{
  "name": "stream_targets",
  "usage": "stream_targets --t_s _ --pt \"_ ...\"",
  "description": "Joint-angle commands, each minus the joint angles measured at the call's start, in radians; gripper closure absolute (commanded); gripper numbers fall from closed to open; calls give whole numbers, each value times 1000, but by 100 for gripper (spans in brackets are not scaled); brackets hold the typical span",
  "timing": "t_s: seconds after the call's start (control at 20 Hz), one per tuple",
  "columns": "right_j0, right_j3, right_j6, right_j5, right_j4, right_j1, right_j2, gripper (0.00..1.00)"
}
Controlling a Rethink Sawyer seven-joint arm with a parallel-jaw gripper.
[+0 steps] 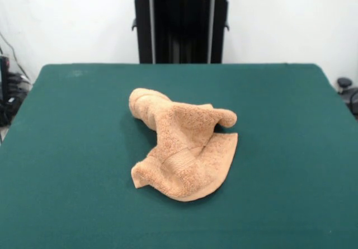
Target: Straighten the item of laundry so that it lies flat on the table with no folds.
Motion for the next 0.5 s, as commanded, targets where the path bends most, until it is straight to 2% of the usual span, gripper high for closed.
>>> stream_targets --t_s 0.05,0.5 --pt "-94 -21 -725 143 -160 -9 208 0" --pt "-134 42 -672 142 -94 -14 245 0"
